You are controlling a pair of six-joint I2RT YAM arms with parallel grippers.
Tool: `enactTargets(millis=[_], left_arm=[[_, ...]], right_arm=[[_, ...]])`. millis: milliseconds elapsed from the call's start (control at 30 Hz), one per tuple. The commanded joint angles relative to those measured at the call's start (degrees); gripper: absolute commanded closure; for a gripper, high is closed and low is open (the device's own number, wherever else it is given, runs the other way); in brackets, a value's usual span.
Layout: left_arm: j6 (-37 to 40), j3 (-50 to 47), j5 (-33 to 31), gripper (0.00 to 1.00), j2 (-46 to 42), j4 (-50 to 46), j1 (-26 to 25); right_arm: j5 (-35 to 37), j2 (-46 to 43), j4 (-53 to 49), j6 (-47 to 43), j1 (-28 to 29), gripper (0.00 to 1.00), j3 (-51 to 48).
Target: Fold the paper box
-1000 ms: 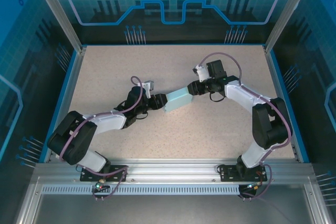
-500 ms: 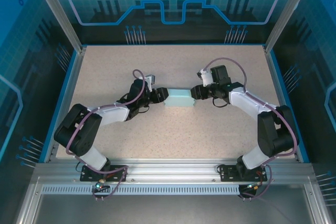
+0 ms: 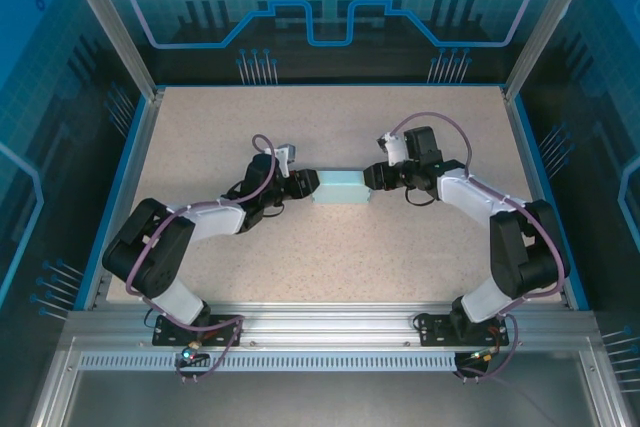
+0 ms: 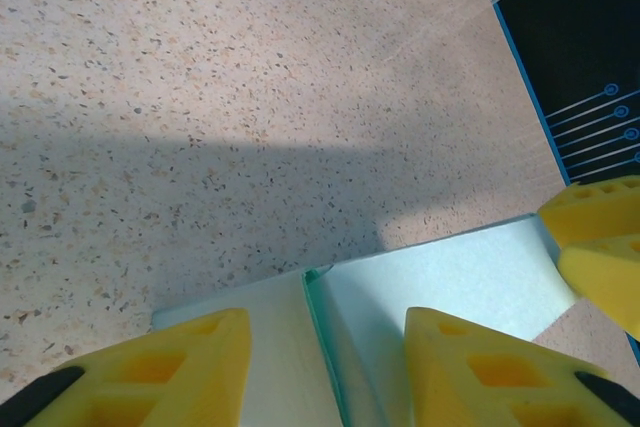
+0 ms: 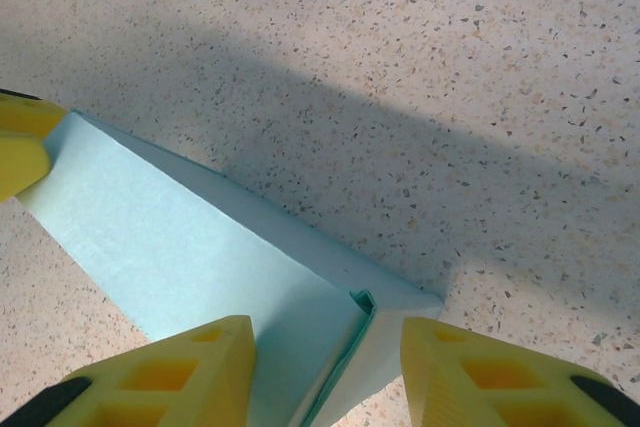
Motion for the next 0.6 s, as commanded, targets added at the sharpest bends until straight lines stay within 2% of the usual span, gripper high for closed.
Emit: enactTargets(millis=[0, 400, 567], left_arm=[[0.51, -3.64, 1.28, 0.57, 2.16, -6.97, 0.19], [0.0, -2.88, 1.27, 0.59, 1.2, -6.31, 0.04], [-0.26, -2.84, 1.4, 0.58, 2.08, -5.88, -0.13]], right_arm=[[1.04, 3.25, -4.09, 0.08, -0.8, 0.57, -2.43], [0.02, 2.84, -7.95, -1.57, -1.11, 0.55, 5.0], [-3.01, 2.06, -9.32, -2.04, -1.7, 0.52, 8.0]])
